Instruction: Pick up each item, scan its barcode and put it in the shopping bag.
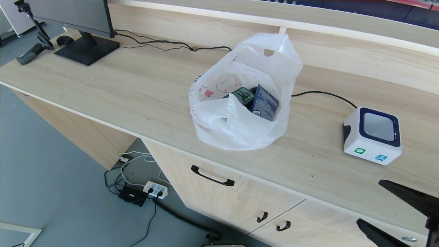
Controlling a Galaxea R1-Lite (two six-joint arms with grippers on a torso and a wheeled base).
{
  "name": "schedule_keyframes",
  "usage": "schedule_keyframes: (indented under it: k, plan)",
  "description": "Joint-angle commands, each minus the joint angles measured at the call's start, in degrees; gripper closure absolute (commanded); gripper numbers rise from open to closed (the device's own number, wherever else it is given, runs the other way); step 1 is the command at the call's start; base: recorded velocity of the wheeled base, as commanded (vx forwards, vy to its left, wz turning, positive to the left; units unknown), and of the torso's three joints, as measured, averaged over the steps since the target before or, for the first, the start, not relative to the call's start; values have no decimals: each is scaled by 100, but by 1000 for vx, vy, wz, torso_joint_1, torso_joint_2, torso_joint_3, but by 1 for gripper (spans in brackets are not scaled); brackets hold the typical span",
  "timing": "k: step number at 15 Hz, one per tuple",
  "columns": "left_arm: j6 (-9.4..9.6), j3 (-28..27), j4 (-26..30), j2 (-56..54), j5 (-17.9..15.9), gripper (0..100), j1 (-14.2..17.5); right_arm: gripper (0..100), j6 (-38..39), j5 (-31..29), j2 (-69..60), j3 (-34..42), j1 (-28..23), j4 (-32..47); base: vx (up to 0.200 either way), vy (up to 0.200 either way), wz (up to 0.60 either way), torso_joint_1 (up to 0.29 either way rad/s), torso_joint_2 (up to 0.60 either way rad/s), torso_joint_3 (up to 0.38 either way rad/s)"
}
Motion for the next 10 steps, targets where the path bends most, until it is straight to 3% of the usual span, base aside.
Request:
schedule_keyframes:
  k: [1,2,4,7,9,10]
  plan:
    - [-2,0,2,2,1,0,1,0,-237,-3,-2714,-18,43,2773,0,0,0,0,0,0]
    - [-2,0,2,2,1,0,1,0,-272,-12,-3285,-62,34,3678,0,0,0,0,0,0]
    - [-2,0,2,2,1,0,1,0,-386,-21,-4094,9,-36,4706,0,0,0,0,0,0]
    - [-2,0,2,2,1,0,1,0,-412,-21,-4700,-53,-256,5348,0,0,0,0,0,0]
    - [-2,0,2,2,1,0,1,0,-386,-29,-4815,-53,-686,5374,0,0,0,0,0,0]
    - [-2,0,2,2,1,0,1,0,-210,-91,-4753,-44,-1574,5348,0,0,0,0,0,0]
